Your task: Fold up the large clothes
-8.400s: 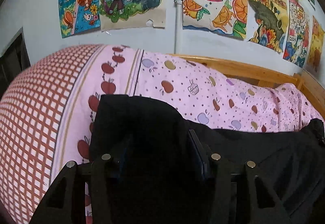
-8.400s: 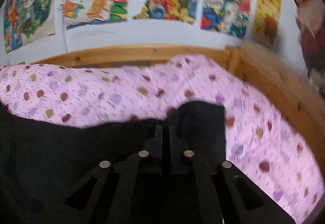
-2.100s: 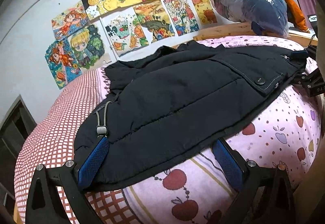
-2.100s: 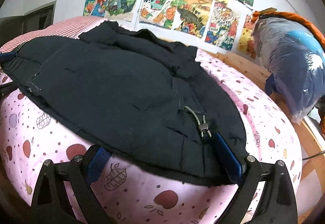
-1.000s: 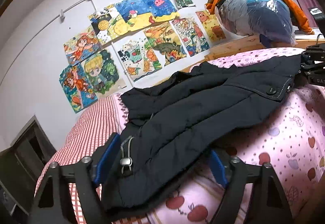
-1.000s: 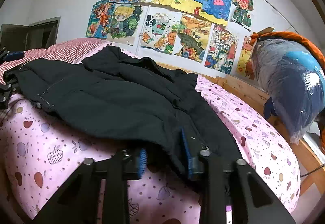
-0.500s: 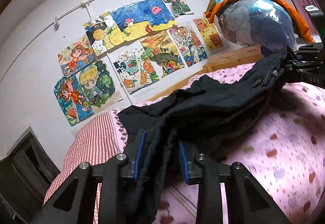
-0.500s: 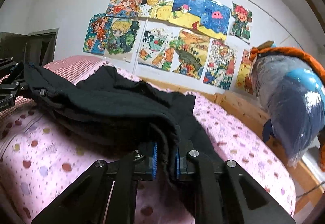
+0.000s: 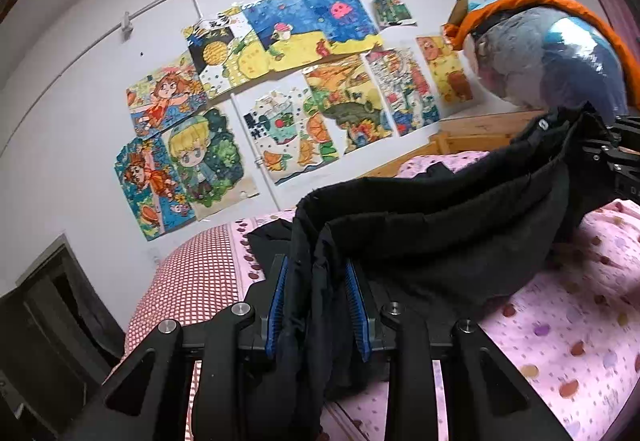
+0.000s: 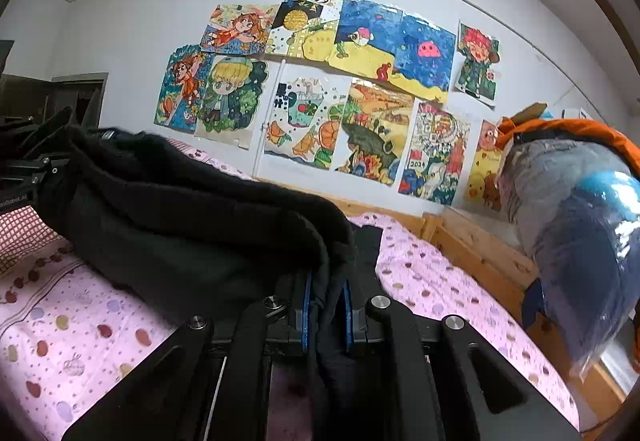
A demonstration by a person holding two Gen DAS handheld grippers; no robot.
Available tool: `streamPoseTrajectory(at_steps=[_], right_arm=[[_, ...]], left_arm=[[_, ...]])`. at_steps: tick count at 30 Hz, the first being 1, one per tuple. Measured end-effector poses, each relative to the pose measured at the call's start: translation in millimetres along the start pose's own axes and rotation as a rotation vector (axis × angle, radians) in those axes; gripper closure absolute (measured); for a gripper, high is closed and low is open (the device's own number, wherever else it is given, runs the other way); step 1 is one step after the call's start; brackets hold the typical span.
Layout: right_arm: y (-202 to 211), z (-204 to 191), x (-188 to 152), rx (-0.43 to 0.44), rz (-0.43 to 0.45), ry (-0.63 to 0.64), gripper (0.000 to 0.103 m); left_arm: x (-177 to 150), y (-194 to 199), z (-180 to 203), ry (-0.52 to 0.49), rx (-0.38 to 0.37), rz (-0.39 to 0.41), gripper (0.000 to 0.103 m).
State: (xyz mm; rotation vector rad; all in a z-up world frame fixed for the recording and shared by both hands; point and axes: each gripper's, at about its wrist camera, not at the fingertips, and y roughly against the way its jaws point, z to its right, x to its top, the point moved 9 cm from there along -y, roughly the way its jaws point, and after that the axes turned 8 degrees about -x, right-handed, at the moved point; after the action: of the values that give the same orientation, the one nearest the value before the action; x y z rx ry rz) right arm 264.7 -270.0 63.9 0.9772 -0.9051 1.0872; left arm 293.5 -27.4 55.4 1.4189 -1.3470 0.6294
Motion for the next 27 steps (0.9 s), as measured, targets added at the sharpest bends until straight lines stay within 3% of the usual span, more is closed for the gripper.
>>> streamPoseTrajectory(at_steps=[10,16,27], right_arm=[[-43,-3,26,-0.015,0.052,0.054,0.092],[-76,-7,38,-0.024,0.053,0.074,0.092],[-137,-18,34,-0.038,0.066,0.122,0.092]], left_arm=[[27,-47,-16,0.041,0.032,-0.084,0.079],[42,-88,-27,0.114,0.024,-0.153,0.083],[38,-158,-31,0.145,0.040,-0.159,0.089]])
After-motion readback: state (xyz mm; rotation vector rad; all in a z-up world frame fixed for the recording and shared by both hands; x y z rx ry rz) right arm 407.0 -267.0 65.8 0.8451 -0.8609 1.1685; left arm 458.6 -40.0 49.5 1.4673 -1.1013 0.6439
